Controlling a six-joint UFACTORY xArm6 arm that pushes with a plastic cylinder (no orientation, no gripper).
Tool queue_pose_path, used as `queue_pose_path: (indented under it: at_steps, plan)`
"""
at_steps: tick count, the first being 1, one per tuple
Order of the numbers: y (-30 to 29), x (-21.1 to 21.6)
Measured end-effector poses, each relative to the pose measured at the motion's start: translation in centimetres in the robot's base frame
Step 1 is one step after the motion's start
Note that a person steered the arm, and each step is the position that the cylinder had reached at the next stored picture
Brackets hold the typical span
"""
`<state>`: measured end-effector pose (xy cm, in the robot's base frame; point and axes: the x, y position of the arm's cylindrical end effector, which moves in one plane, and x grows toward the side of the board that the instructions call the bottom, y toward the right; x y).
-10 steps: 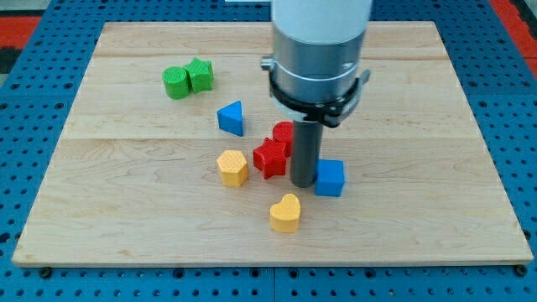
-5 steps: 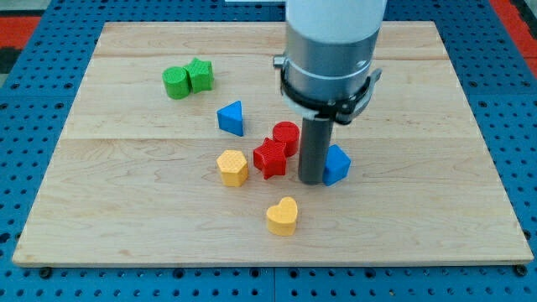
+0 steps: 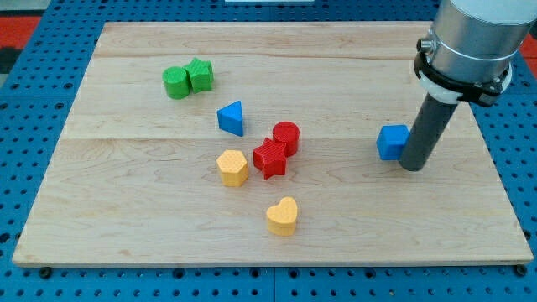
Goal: Push the blue cube into the blue triangle
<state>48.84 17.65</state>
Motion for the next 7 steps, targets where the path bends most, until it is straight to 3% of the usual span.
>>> queue_pose_path:
  at_steps: [4,5,7]
  plan:
    - [-0.5,-9.8]
    - [2.1,-12.8]
    - [-4.4,-12.7]
